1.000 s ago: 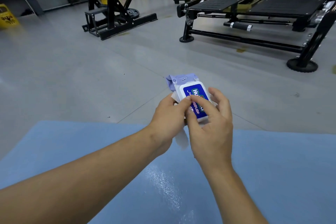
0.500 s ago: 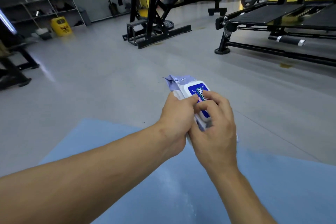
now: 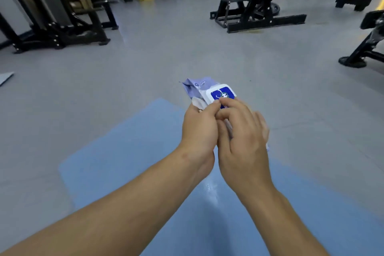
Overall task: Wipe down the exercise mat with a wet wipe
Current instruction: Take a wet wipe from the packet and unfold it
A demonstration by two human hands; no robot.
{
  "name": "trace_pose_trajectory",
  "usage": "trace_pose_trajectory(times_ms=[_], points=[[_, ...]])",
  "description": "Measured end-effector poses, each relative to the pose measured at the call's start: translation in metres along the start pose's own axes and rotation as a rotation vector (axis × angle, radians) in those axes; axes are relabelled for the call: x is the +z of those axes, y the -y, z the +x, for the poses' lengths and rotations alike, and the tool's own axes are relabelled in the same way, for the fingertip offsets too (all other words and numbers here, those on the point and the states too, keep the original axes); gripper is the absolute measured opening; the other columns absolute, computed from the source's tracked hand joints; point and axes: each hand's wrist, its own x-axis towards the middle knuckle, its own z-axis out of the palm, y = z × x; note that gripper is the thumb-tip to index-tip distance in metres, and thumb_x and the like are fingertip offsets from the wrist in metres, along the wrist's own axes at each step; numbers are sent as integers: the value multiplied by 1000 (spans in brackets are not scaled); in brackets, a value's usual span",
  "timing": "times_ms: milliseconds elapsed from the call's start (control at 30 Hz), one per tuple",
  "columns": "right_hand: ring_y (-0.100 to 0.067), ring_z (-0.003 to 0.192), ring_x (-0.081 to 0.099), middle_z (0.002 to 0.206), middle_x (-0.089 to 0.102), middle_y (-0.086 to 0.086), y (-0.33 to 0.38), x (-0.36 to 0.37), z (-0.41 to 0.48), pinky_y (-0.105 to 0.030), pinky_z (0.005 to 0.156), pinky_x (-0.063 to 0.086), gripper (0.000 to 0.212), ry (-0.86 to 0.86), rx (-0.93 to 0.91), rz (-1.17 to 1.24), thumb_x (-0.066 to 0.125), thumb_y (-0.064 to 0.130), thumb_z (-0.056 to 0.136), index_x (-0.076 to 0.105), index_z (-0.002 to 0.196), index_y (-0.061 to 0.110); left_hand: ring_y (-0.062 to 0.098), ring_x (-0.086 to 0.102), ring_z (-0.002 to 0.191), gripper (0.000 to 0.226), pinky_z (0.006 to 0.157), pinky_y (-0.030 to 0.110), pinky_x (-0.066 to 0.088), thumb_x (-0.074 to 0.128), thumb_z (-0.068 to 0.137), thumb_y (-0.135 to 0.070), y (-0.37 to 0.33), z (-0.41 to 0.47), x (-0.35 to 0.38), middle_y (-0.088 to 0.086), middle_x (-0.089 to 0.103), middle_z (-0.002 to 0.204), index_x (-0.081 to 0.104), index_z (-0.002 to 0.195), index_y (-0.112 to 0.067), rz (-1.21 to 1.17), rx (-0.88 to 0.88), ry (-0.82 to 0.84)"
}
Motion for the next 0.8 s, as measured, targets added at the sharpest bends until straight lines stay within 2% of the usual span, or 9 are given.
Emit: trace_pose_trajectory(times_ms=[100, 200, 267, 333, 433, 533, 600, 700, 800], points=[[-17, 104, 57, 105, 64, 6, 11, 46, 2, -35, 93, 42, 14, 107, -26, 66, 47, 9, 96, 57, 90, 15, 26, 76, 98, 17, 87, 38, 60, 60, 97, -9, 0, 15, -51, 9, 77, 105, 66, 112, -7, -12, 15, -118], [-5, 91, 48, 96, 59, 11, 25, 92, -2, -17, 75, 38, 17, 229, -11, 125, 45, 11, 98, 51, 91, 24, 19, 72, 82, 14, 71, 33, 56, 62, 94, -10, 1, 25, -105, 4, 75, 93, 63, 107, -10, 6, 21, -241], [-8, 88, 50, 94, 61, 9, 35, 125, -7, -20, 69, 38, 14, 309, 23, 155, 46, 10, 101, 55, 94, 19, 17, 71, 79, 18, 64, 29, 54, 65, 93, -13, 1, 26, -141, 3, 74, 93, 63, 110, -9, 4, 23, -336], [-10, 85, 54, 91, 61, 7, 48, 157, -13, -25, 67, 42, 12, 376, 78, 214, 47, 10, 103, 57, 97, 15, 18, 71, 82, 19, 68, 31, 53, 63, 95, -15, 2, 25, -177, 6, 74, 98, 63, 113, -8, -2, 32, -434], [-9, 83, 58, 89, 63, 7, 72, 202, -27, -22, 65, 45, 18, 460, 158, 314, 49, 10, 103, 54, 91, 23, 20, 69, 86, 19, 74, 34, 52, 60, 99, -17, 0, 18, -230, 14, 73, 105, 61, 116, -7, -32, 42, -568], [-7, 83, 59, 89, 65, 11, 96, 246, -47, -19, 63, 45, 23, 569, 226, 387, 49, 13, 104, 52, 89, 30, 17, 69, 80, 15, 61, 27, 53, 56, 103, -20, -1, 6, -279, 9, 75, 101, 60, 115, -12, -66, 51, -677], [-4, 83, 59, 88, 64, 14, 111, 273, -62, -21, 63, 45, 20, 644, 253, 401, 48, 14, 104, 52, 91, 30, 15, 69, 72, 9, 53, 25, 52, 55, 104, -19, -1, -3, -309, 3, 73, 91, 59, 110, -13, -74, 59, -755], [3, 82, 59, 87, 63, 16, 130, 308, -85, -15, 60, 44, 19, 767, 294, 427, 48, 15, 103, 52, 92, 29, 18, 67, 78, 7, 61, 29, 53, 54, 104, -15, 2, -18, -350, 7, 72, 97, 57, 108, -11, -111, 70, -886], [6, 76, 60, 87, 65, 13, 146, 337, -109, -9, 58, 43, 17, 880, 377, 490, 48, 12, 104, 54, 92, 24, 18, 66, 73, 11, 54, 24, 52, 53, 104, -11, 4, -36, -385, 9, 70, 95, 56, 111, -4, -176, 73, -1013]])
